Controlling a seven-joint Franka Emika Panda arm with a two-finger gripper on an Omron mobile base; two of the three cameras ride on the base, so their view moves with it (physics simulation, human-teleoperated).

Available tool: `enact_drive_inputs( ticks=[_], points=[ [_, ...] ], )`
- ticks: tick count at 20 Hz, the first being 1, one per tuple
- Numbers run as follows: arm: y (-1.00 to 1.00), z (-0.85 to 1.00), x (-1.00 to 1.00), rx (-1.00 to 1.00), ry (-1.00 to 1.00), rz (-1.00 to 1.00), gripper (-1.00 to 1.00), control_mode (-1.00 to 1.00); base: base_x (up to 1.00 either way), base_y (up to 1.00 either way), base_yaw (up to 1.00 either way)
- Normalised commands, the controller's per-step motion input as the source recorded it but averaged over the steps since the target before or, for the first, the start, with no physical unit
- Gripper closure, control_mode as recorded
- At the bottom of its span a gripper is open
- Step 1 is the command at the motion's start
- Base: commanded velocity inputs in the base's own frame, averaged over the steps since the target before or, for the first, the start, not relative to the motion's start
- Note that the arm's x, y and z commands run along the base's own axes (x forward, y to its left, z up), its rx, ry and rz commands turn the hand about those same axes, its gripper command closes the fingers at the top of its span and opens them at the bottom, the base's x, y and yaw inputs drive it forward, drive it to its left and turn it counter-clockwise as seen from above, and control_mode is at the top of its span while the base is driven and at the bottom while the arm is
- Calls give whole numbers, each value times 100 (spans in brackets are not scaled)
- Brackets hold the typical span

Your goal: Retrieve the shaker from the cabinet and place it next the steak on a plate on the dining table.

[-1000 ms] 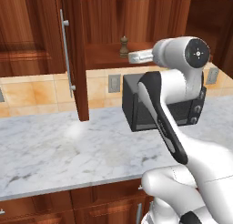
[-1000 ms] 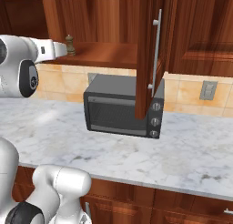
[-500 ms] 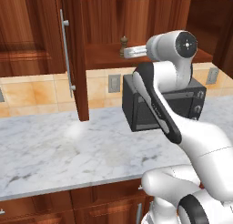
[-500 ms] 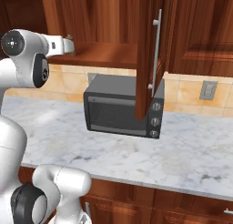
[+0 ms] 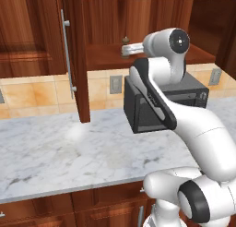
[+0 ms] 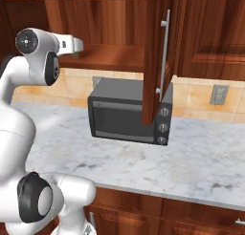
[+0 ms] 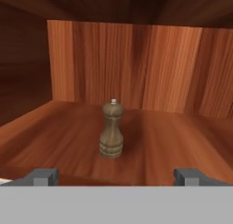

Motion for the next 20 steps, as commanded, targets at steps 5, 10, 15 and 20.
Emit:
enact_drive_inputs(
  ticks=[5,10,15,20],
  points=[
    [0,-10,40,1,0,0,-100,-100,0,0,0],
    [0,-12,35,0,0,0,-100,-100,0,0,0],
    [1,-4,32,0,0,1,-100,-100,0,0,0],
    [20,-2,27,0,0,0,-100,-100,0,0,0]
  ],
)
